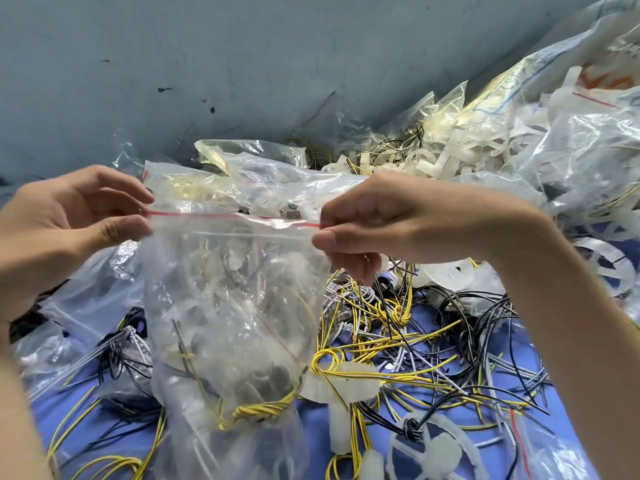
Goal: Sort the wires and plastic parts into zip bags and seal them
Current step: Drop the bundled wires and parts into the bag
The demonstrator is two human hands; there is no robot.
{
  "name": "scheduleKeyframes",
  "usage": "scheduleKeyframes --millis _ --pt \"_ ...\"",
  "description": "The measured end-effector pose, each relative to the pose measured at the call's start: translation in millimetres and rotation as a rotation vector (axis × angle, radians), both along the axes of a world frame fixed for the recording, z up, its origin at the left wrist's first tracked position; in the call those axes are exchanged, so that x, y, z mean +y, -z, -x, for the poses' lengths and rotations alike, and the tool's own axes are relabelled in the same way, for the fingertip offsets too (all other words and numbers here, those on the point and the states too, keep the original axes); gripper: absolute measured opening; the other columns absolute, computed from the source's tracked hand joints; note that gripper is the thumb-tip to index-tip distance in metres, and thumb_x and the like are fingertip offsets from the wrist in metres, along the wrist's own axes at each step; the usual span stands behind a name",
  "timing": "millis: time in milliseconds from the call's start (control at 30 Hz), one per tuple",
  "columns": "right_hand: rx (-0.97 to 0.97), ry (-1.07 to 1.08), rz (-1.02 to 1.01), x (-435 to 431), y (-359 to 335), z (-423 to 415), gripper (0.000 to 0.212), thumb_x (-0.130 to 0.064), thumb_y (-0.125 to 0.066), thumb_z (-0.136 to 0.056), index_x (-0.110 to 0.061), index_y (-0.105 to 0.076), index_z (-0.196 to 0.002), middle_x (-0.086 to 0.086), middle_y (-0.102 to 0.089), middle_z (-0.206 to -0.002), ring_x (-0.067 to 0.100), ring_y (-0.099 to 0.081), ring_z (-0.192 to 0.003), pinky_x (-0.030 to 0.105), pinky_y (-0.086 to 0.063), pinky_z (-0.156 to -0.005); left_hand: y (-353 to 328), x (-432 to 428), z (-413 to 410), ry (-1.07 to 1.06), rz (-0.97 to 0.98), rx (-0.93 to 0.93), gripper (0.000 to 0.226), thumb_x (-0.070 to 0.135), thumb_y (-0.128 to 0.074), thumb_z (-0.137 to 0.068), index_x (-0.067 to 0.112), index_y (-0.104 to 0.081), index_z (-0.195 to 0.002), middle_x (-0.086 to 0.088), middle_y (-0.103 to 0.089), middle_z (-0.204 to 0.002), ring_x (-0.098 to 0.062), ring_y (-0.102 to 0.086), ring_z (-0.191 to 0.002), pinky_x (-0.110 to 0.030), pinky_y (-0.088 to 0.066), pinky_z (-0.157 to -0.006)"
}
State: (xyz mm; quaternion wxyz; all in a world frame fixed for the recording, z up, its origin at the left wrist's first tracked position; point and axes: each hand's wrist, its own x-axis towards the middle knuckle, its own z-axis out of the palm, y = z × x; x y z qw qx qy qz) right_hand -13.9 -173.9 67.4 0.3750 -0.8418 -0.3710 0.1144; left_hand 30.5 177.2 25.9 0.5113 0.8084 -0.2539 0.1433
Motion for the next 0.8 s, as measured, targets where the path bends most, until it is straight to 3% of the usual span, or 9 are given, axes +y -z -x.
scheduleKeyframes --millis 67,167,267,333,400,433,533,633,800 --pt "-0.011 0.001 -0.017 -0.7 -0.4 0.3 0.03 -0.024 -0.053 -0.094 -0.013 -0.059 -0.067 -0.004 -0.061 -0.057 0.013 -0.062 -0.055 0.023 -0.049 -0.055 2.3 1.3 -0.7 0.0 0.021 -0.046 0.024 0.024 -0.074 -0.077 0.033 -0.063 -0.096 0.013 -0.069 -0.081 0.001 -0.066 -0.076 -0.01 -0.051 -0.075" --pt "-0.012 0.013 -0.012 -3.5 -1.0 -0.2 0.034 -0.017 -0.056 -0.094 -0.014 -0.055 -0.06 -0.007 -0.056 -0.049 0.006 -0.054 -0.046 0.014 -0.039 -0.049 -0.1 0.2 0.6 0.002 0.049 -0.079 0.029 0.019 -0.075 -0.074 0.032 -0.058 -0.092 0.015 -0.066 -0.075 0.004 -0.063 -0.07 -0.009 -0.051 -0.072" --pt "-0.057 0.025 0.013 -3.4 -2.0 -1.1 0.037 -0.01 -0.055 -0.093 -0.013 -0.051 -0.056 -0.008 -0.05 -0.043 0.001 -0.043 -0.038 0.008 -0.031 -0.043 -4.0 2.6 -0.9 -0.035 0.008 -0.079 0.031 -0.003 -0.064 -0.069 0.016 -0.052 -0.089 0.016 -0.064 -0.069 0.004 -0.06 -0.066 -0.005 -0.048 -0.068" --pt "-0.106 0.016 0.018 -2.3 -2.3 -1.3 0.038 -0.007 -0.056 -0.092 -0.012 -0.05 -0.055 -0.008 -0.047 -0.042 0.002 -0.04 -0.037 0.009 -0.029 -0.043 -6.7 2.4 0.5 -0.022 0.026 -0.091 0.031 0.009 -0.073 -0.069 0.021 -0.052 -0.09 0.016 -0.064 -0.069 0.003 -0.06 -0.066 -0.005 -0.048 -0.066" --pt "-0.122 0.01 -0.004 -2.5 -1.5 -1.2 0.038 -0.007 -0.057 -0.092 -0.011 -0.049 -0.055 -0.008 -0.046 -0.042 0.002 -0.039 -0.038 0.009 -0.029 -0.043 -9.5 0.5 3.9 -0.004 0.072 -0.076 0.038 0.038 -0.083 -0.065 0.032 -0.056 -0.091 0.015 -0.065 -0.07 0.004 -0.063 -0.067 -0.007 -0.05 -0.066" --pt "-0.117 0.01 -0.015 -2.5 -1.0 -0.9 0.038 -0.007 -0.057 -0.092 -0.011 -0.049 -0.055 -0.009 -0.047 -0.042 0.002 -0.04 -0.039 0.009 -0.029 -0.043 -7.4 1.7 3.4 -0.002 0.091 -0.064 0.036 0.04 -0.083 -0.067 0.034 -0.058 -0.093 0.015 -0.067 -0.071 0.003 -0.064 -0.067 -0.008 -0.051 -0.067" --pt "-0.064 0.001 -0.022 -0.8 1.5 -1.1 0.039 -0.013 -0.056 -0.094 -0.017 -0.05 -0.055 -0.008 -0.05 -0.045 0.002 -0.043 -0.041 0.009 -0.031 -0.045 0.2 4.6 -0.3 0.033 0.051 0.001 0.028 0.016 -0.075 -0.078 0.031 -0.063 -0.099 0.01 -0.071 -0.077 0.0 -0.067 -0.071 -0.011 -0.053 -0.07" --pt "-0.008 -0.014 -0.033 1.6 3.7 -1.3 0.034 -0.02 -0.056 -0.094 -0.017 -0.053 -0.06 -0.007 -0.053 -0.05 0.007 -0.049 -0.046 0.013 -0.035 -0.048 3.1 2.4 0.6 0.064 0.034 0.064 0.048 0.046 -0.084 -0.064 0.024 -0.063 -0.103 0.002 -0.073 -0.082 -0.008 -0.07 -0.076 -0.015 -0.053 -0.073" --pt "-0.007 -0.013 -0.068 4.7 5.3 -1.4 0.029 -0.022 -0.054 -0.091 -0.015 -0.055 -0.063 -0.008 -0.052 -0.048 0.008 -0.05 -0.047 0.017 -0.038 -0.049 0.8 -7.3 1.5 0.07 0.039 0.037 0.046 0.038 -0.084 -0.067 0.021 -0.062 -0.104 0.006 -0.069 -0.087 -0.006 -0.068 -0.082 -0.017 -0.053 -0.078"
